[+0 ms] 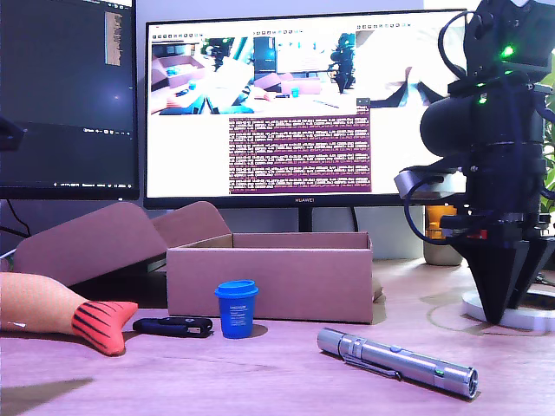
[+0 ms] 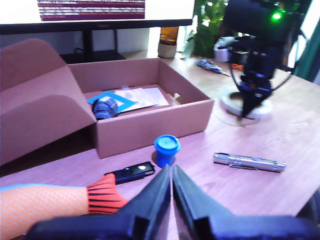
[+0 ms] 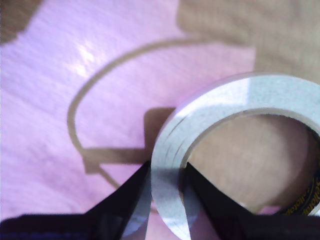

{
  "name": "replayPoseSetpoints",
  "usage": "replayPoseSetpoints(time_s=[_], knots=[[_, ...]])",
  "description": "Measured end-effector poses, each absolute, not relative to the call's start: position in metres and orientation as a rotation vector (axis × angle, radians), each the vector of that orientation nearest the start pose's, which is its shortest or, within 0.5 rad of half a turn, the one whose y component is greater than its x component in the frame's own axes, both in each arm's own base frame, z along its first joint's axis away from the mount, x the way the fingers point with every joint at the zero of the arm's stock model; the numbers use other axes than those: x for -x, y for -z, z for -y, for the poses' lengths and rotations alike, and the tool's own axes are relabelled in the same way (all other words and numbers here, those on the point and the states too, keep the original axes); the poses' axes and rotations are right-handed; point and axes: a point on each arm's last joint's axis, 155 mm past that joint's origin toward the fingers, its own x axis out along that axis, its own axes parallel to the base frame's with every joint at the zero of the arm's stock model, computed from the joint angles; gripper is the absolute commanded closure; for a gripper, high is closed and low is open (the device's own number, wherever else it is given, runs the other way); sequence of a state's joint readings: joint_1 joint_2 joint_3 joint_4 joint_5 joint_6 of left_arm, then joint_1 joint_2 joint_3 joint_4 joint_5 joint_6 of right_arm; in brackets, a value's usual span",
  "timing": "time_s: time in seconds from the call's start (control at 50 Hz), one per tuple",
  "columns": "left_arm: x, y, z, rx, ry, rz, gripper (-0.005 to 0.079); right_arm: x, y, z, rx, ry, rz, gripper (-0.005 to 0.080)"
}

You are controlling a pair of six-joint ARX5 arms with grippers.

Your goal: Pick up the tape roll and place it inside the cardboard box

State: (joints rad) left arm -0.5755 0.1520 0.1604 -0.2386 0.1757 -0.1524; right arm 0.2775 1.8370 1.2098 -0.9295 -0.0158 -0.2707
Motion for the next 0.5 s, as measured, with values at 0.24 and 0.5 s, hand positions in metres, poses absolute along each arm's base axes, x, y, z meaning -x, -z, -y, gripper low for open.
replayPoseSetpoints(time_s=[0.24,0.5], knots=[[-0.192,-0.158,0.161,0.105,0.723,-0.247,0.0766,-0.307,-0.014,-0.092,0.380,-0.404,-1.541,0.0763],[-0.191,-0.161,0.162,0.109,0.733,-0.235,0.0766,-0.316,-0.060,-0.099,0.358,-0.387,-1.483,0.0763]])
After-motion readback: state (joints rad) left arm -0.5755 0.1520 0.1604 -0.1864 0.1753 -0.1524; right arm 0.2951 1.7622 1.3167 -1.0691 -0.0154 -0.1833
